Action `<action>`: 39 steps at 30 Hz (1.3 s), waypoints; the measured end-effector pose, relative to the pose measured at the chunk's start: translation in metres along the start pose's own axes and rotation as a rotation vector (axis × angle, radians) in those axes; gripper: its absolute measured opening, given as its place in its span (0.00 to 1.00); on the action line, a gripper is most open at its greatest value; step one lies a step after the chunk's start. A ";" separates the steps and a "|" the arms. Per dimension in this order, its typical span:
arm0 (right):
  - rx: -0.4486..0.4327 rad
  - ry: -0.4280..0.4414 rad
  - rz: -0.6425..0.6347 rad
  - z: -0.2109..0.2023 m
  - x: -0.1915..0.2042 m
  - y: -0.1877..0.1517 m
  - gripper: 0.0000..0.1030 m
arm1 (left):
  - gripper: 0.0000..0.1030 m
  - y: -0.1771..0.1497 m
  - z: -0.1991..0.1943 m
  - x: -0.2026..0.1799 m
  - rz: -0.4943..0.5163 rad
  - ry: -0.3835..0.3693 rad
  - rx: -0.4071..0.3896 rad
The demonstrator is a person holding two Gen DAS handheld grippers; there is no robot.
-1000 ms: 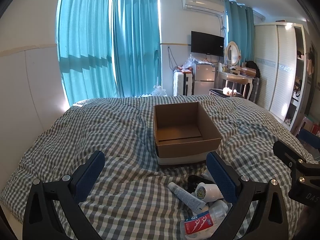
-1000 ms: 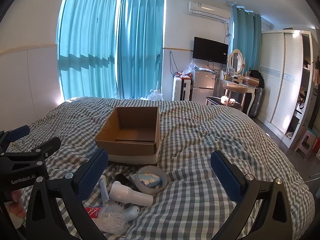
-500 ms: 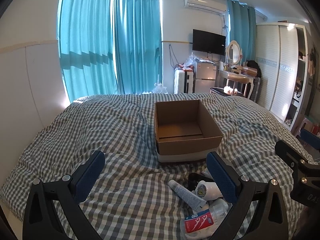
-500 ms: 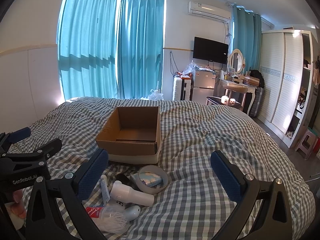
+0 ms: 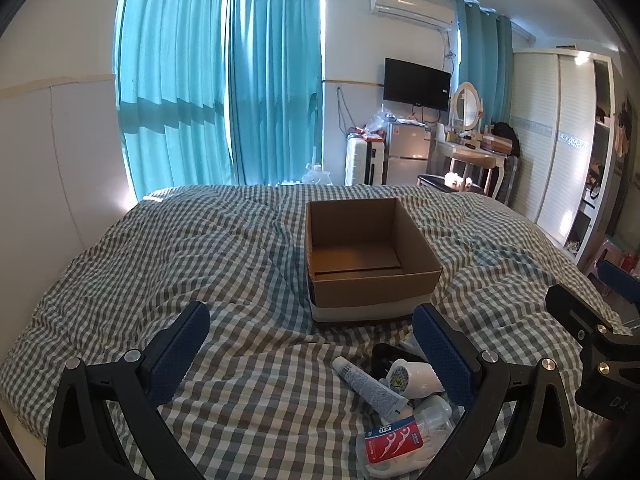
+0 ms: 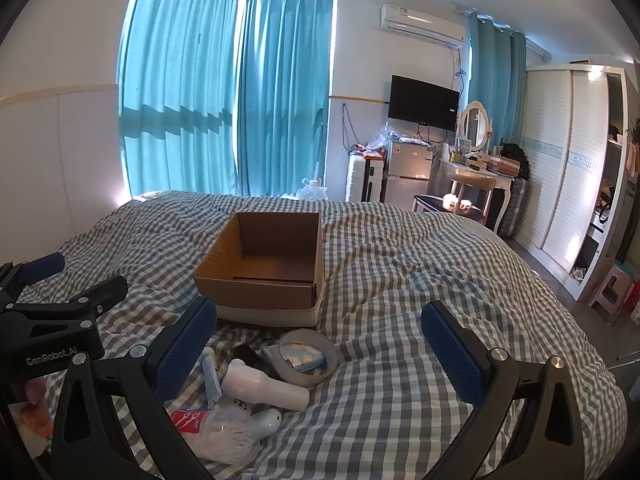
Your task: Organize objects
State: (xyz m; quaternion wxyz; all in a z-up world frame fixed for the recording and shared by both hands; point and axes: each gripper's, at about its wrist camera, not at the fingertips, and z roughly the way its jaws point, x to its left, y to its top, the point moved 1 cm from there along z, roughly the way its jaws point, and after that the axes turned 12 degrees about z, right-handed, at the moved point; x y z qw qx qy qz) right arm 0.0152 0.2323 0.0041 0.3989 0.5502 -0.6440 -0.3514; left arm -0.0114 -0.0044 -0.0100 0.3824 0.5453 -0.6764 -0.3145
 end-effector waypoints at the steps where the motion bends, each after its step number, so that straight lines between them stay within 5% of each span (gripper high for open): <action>1: 0.001 0.000 0.000 0.000 0.000 0.000 1.00 | 1.00 0.000 0.000 0.000 0.000 0.000 0.000; 39: 0.021 0.000 -0.001 0.004 0.003 -0.003 1.00 | 1.00 -0.003 0.000 -0.001 0.026 -0.002 0.010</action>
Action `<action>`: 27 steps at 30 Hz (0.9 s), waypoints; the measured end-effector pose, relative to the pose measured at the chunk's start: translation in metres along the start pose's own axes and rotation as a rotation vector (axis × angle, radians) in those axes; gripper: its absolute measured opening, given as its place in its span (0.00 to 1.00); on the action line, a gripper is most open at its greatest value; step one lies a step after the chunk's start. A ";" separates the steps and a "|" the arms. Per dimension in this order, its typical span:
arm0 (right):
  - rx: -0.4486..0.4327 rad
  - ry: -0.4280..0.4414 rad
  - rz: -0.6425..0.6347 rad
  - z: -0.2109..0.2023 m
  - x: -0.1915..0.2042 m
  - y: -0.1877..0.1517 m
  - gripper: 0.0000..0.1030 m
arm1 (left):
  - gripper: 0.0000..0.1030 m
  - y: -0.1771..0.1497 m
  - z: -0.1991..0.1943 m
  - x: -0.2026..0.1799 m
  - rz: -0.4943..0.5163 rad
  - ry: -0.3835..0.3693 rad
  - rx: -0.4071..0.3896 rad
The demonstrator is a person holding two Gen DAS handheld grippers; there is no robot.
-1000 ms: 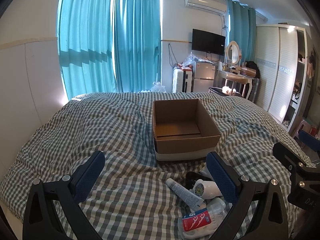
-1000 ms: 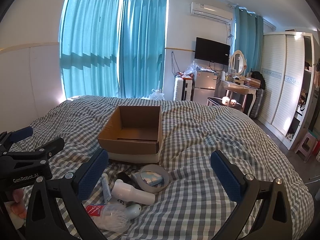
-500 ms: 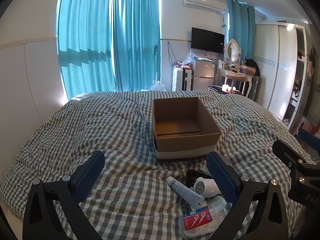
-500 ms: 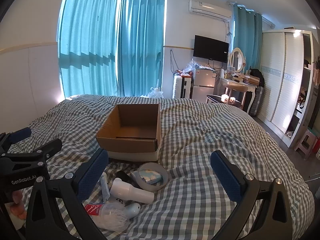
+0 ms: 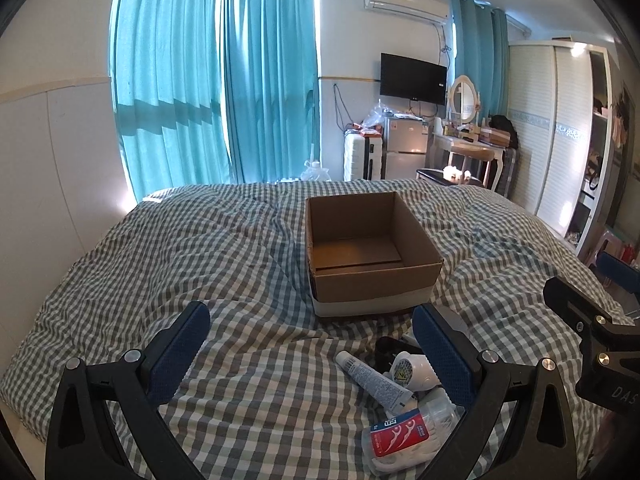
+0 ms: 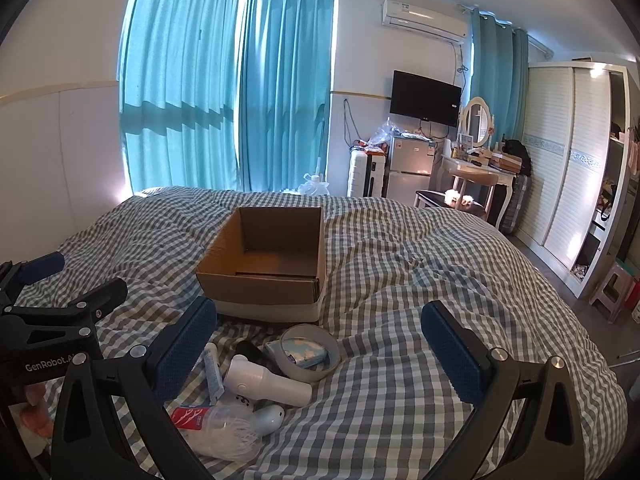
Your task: Organize objects
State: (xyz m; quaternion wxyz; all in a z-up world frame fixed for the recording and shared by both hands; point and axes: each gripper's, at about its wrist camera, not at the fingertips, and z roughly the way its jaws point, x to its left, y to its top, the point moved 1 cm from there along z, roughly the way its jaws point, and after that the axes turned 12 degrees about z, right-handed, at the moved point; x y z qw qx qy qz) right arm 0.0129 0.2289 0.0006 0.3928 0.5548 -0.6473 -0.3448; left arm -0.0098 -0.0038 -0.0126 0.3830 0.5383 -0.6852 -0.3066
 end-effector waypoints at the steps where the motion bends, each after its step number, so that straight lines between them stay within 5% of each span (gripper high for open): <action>1: 0.002 0.000 -0.001 0.000 0.000 0.000 1.00 | 1.00 0.000 -0.001 0.000 -0.003 -0.001 -0.001; 18: -0.019 0.012 -0.047 -0.030 0.011 -0.002 1.00 | 1.00 -0.012 -0.019 0.005 0.004 -0.001 0.024; 27: 0.158 0.072 -0.063 -0.001 0.011 -0.049 1.00 | 1.00 -0.040 0.000 0.014 -0.006 -0.003 0.109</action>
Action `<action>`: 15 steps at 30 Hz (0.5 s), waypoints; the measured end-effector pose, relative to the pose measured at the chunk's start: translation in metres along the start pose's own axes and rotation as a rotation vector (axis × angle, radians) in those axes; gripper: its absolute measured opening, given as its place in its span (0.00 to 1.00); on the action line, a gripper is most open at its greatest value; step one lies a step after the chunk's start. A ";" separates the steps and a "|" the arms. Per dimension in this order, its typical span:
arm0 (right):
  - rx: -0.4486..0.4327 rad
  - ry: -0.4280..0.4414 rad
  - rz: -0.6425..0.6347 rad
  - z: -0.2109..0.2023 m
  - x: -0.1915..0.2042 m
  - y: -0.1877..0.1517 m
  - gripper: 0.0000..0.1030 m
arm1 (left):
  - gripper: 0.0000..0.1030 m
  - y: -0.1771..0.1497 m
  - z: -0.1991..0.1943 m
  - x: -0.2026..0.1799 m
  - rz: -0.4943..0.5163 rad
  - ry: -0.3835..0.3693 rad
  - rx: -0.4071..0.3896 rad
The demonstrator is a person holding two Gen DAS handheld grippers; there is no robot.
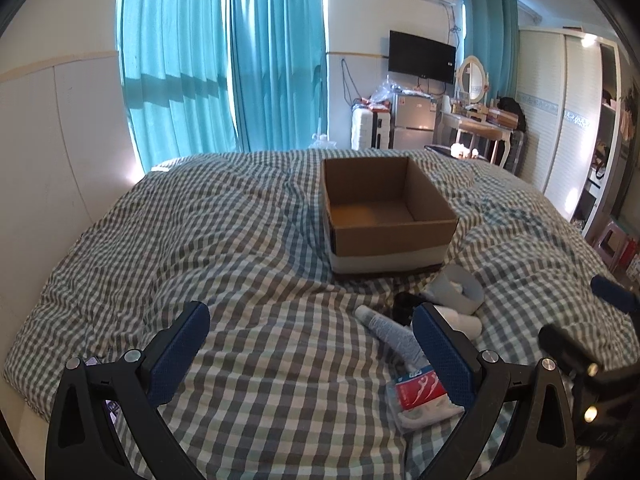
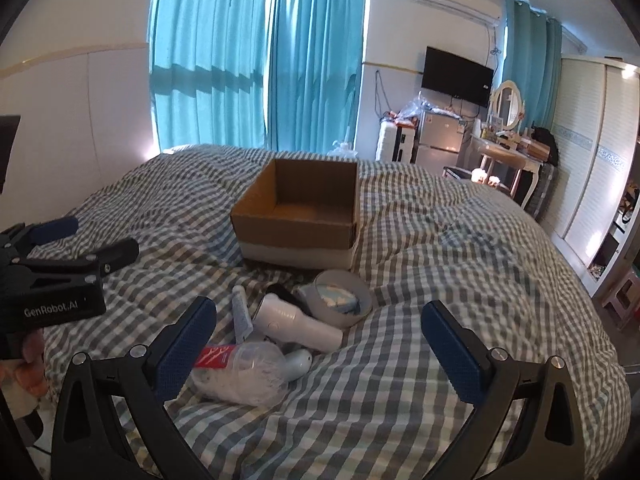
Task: Organize objects
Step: 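Grasp the white toothpaste tube with the left tool while the right tool grasps the floss jar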
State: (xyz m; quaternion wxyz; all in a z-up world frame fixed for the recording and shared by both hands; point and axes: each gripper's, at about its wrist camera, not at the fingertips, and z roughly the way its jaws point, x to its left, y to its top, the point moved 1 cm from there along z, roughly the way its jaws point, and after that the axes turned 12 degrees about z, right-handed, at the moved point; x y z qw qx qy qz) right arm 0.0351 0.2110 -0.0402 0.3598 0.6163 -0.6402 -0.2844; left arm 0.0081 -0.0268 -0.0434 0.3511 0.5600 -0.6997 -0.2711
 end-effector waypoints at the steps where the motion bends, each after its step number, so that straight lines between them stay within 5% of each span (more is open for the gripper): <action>1: 0.028 0.010 -0.001 0.007 0.000 -0.006 1.00 | 1.00 -0.004 0.004 0.000 0.003 0.001 0.013; 15: 0.248 0.061 -0.090 0.077 0.036 -0.060 1.00 | 1.00 -0.034 0.050 0.020 -0.037 0.043 0.146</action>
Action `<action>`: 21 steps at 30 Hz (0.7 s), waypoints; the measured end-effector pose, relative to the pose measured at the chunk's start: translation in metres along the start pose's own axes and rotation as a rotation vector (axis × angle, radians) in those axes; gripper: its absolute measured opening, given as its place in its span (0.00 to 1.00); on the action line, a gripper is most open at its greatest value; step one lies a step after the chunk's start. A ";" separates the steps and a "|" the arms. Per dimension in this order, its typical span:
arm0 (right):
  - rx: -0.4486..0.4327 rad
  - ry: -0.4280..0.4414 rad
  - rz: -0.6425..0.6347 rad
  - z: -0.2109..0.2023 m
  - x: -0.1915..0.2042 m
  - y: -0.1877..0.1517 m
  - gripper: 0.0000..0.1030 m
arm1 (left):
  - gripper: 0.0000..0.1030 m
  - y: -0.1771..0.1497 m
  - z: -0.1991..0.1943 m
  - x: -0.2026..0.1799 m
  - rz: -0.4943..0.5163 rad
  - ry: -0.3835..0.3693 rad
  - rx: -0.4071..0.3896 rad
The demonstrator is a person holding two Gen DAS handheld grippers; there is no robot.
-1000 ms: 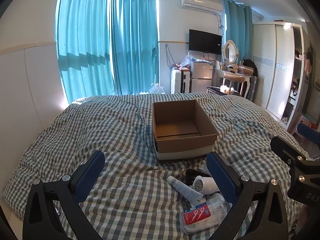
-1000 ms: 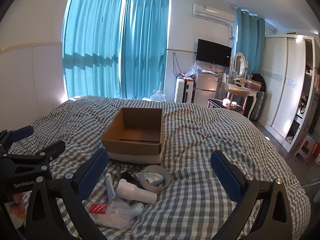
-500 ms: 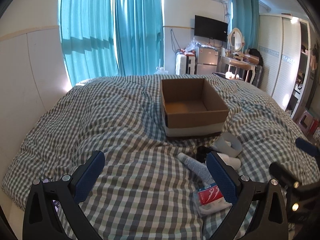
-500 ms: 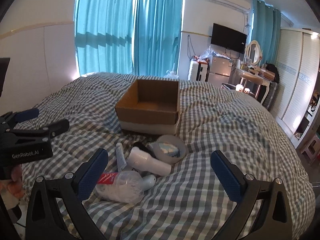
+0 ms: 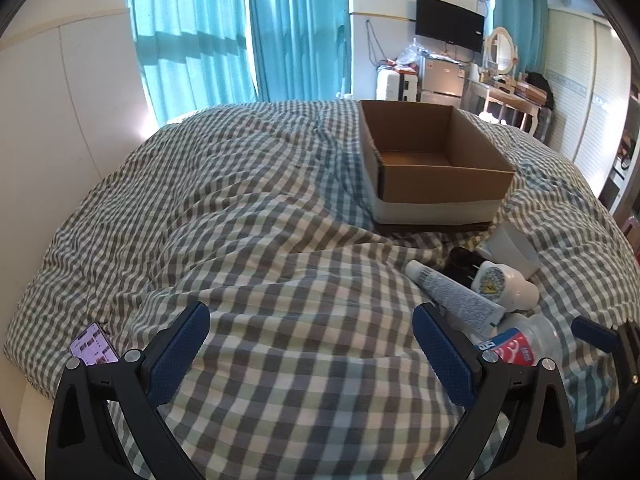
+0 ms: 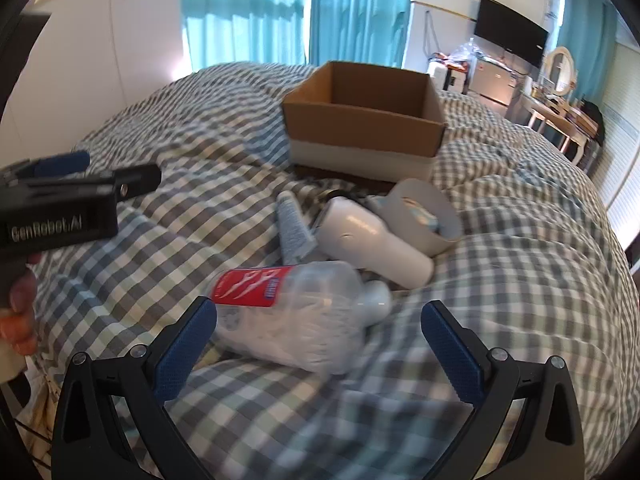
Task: Organize objects
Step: 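Grasp the white toothpaste tube with the left tool while the right tool grasps the floss jar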
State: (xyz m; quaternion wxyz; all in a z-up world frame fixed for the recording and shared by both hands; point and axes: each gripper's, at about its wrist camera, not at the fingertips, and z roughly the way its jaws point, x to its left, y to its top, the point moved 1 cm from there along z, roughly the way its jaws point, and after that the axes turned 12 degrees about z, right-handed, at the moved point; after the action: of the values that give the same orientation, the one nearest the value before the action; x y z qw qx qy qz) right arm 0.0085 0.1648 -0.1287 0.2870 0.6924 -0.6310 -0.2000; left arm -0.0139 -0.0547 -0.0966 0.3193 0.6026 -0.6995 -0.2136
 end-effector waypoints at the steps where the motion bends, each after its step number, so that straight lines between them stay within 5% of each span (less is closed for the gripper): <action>1: 0.006 0.003 -0.006 0.005 0.003 0.000 1.00 | 1.00 -0.001 0.001 0.002 -0.004 0.004 0.002; 6: 0.066 0.011 -0.043 0.027 0.023 -0.004 1.00 | 1.00 -0.007 0.012 0.013 -0.024 0.000 0.017; 13: 0.088 -0.085 -0.089 0.055 0.030 -0.007 0.98 | 1.00 -0.009 0.023 0.017 -0.039 -0.030 0.041; 21: -0.085 -0.094 0.006 0.006 -0.006 0.019 0.96 | 1.00 0.006 0.032 -0.002 -0.012 -0.065 0.054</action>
State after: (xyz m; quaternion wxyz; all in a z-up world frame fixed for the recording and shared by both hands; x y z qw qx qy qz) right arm -0.0108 0.1694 -0.1214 0.2868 0.6674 -0.6369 -0.2583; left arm -0.0408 -0.0543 -0.1159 0.2786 0.6077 -0.7116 -0.2160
